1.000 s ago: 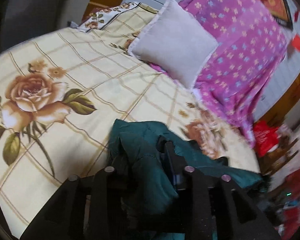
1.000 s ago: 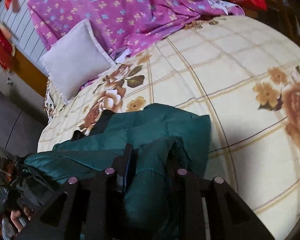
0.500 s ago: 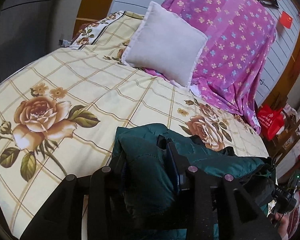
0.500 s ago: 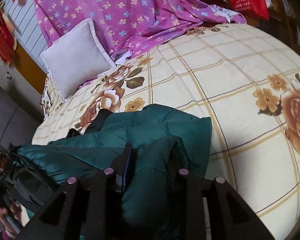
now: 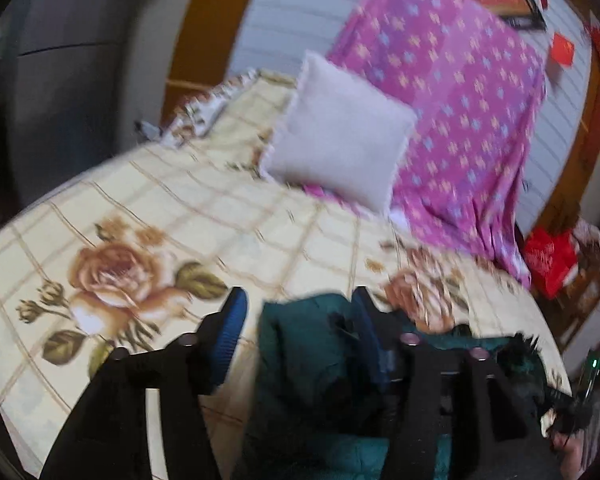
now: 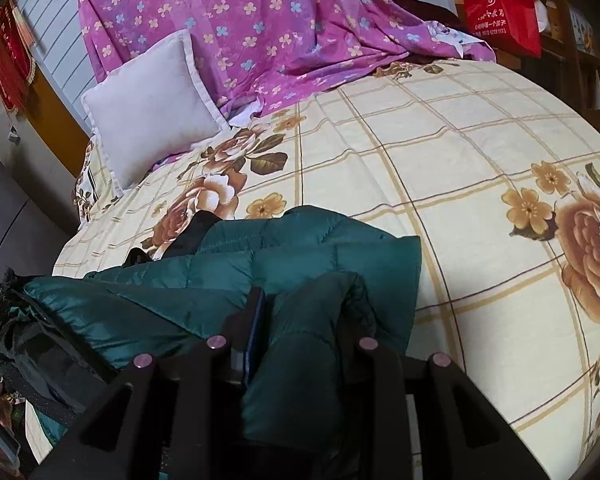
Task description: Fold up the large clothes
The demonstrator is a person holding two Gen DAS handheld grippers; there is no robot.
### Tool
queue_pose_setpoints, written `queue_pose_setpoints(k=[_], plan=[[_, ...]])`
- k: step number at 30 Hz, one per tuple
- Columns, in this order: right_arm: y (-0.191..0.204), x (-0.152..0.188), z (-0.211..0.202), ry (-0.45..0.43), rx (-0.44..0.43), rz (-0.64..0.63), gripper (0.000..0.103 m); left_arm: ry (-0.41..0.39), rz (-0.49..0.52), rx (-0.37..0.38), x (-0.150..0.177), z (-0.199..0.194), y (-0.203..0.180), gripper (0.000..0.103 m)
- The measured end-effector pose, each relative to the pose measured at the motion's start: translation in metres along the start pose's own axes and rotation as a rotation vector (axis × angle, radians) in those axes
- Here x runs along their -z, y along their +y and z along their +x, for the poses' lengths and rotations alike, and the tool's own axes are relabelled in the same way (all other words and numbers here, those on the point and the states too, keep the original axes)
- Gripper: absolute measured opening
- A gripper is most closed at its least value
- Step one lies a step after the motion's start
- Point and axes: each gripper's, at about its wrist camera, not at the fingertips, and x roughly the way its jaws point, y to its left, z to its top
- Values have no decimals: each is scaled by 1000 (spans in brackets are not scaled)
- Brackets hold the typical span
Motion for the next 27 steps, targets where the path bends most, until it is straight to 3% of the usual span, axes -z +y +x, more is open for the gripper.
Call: queue_pose_setpoints(k=[4,6,8,10,14,17,22,25,27], plan=[[3,-7,-2,24,-3,-20,31,-17,55,4,5,-18,-2,39],[6,-13,-16,-4,-34,-32,40,-24,87,1,13,-24,-5,39],[12,-16,-32,-49,-67,-51,76,-11,99,6,23,-25,-7,39],[19,-18,-58,-131,-57,-76,92,19,82,21,31,-21,-8,39],[24,-20,-102,-251,-67,-80,92,75,74,36,44,-8,-15,39],[39,-18,-104,-223,-96,-139,94,86,97,26,47,4,-31,39],[76,-13,-51,-102,-33,-248,94,112,106,-41,45,43,-54,39],[96,-18,-11,-56,6,-279,94,170,127,-108,44,78,-60,39],[103,-24,16,-20,75,-302,94,209,144,-152,46,94,-60,39]])
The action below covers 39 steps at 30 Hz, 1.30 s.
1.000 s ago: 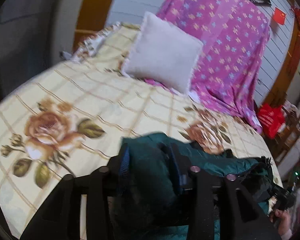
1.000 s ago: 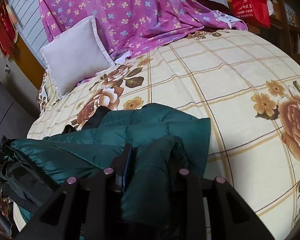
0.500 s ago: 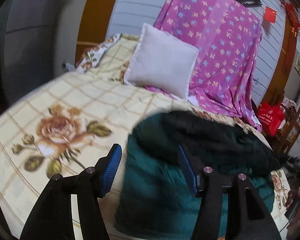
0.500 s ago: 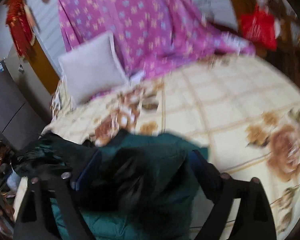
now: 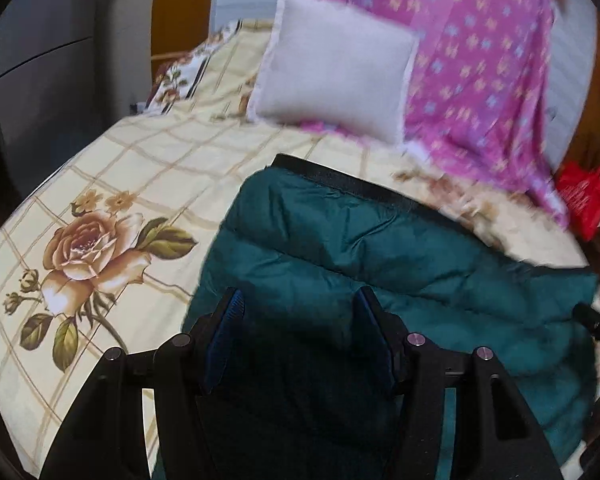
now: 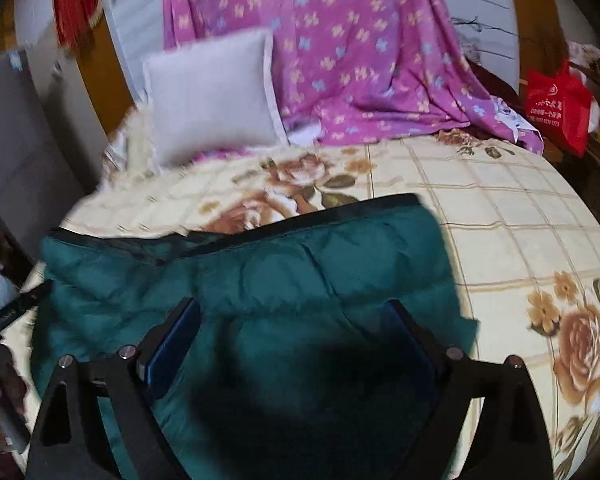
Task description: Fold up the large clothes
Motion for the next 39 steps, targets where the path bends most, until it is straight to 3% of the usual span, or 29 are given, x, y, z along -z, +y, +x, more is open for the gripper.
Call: queue_pose_setpoints(k=[3,5,13,17,21,27,31,35,39], plan=[[3,0,37,77,81,-27,94,37,16,-27,2,21,0,43],[0,3,54,125,90,-9,96,35,22,-27,3,28,1,45],[-1,5,55,103,122,2,98,23,32,-38,6,36,-1,46],[13,-1,21,12,39,29,98,32,29,-37,4,38,-1,46],[51,-10,12,2,-94,-10,98,34,35,-45,4,40,-1,47],[109,6,62,106,-30,-209,98,41,50,-57,4,44,-4,48],[102,10,74,118,-45,-158,99,40,61,-74,5,44,-6,48],[86,7,46,79,-46,-145,98,37,74,-88,5,46,-8,49],[41,2,14,3,50,-106,99,32,71,-95,5,47,-10,49]])
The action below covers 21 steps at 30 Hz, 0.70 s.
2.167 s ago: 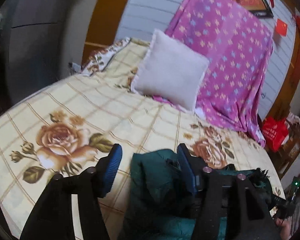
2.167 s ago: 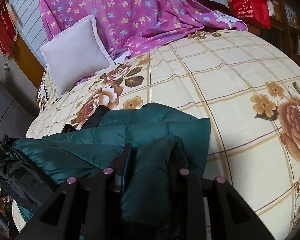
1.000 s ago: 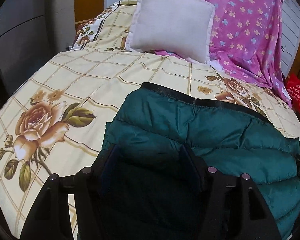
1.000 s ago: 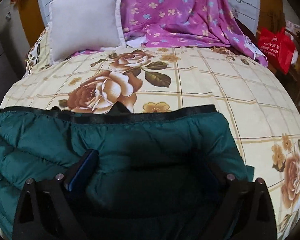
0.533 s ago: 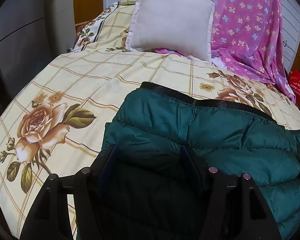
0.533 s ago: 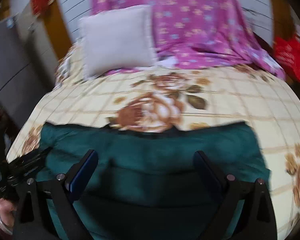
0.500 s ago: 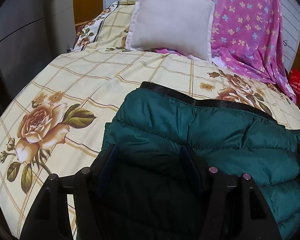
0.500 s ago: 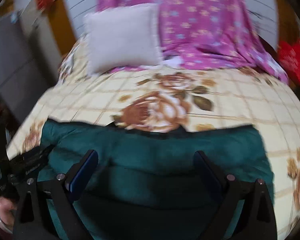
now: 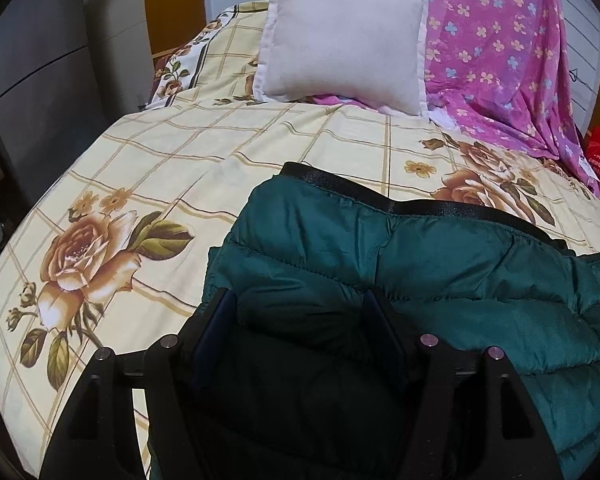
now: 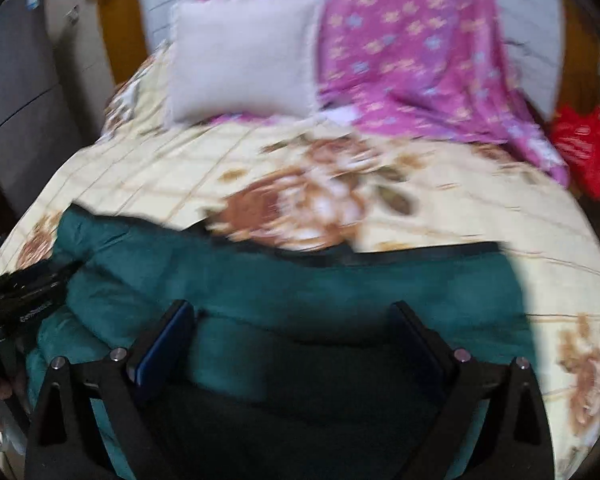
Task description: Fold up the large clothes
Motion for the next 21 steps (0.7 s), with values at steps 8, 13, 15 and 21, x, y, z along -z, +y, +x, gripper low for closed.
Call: queue_pose_setpoints(k=[8,13,15,21], plan=[[-81,18,39,104,61,167,101,-13,23,-25,-1,5,-9,51],[-72,18,46,109,114,117,102,-23,25,-33,0,6,-9,51],[-68,17,40,103,105,130,102,-28,26,-31,1,6,-9,51],[-62,37,-27,22,-11,139,102,-29,25,-30,1,6,-9,51]])
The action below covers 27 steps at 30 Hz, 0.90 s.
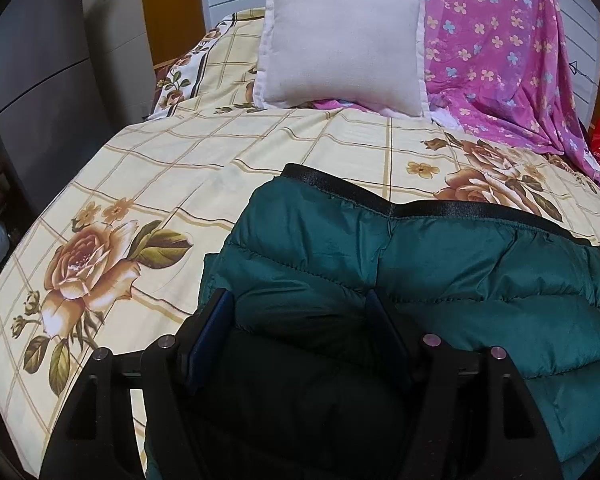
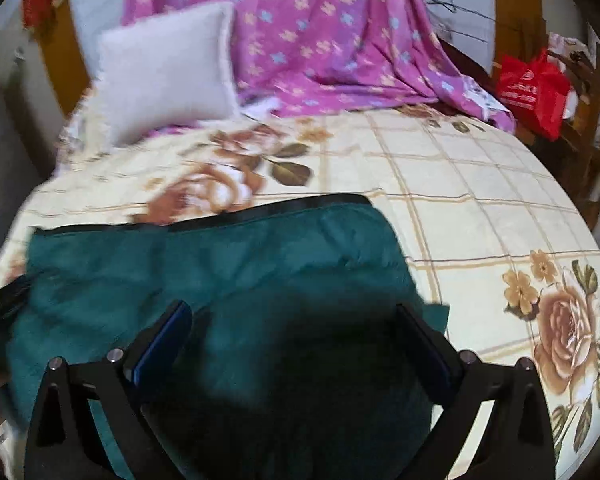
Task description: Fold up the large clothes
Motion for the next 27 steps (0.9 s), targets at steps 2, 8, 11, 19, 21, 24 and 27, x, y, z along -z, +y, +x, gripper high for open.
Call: queue_pose_setpoints(k=[2,8,11,19,21,24,27], plan=[[1,14,-4,12,13,-20,102,0,0,1,0,0,0,51],[-6,31,21,61,36,-18,103,21,-32,56,2,-14,9,51],[-5,30,5,46,44,-10,103,12,-55,97,9,-35,20,51],[-13,46,-41,13,-19,52,103,0,-62,159,29,-79,41,51],[-16,48,-44,17,-8,56,103,3,-66,170,32,-84,46,51],[-23,50,-47,15,-11,88,103,0,-69,175,35,-89,50,51],[-27,50,-47,20,-14,97,103,-1,-72,175,38,-91,53,51]])
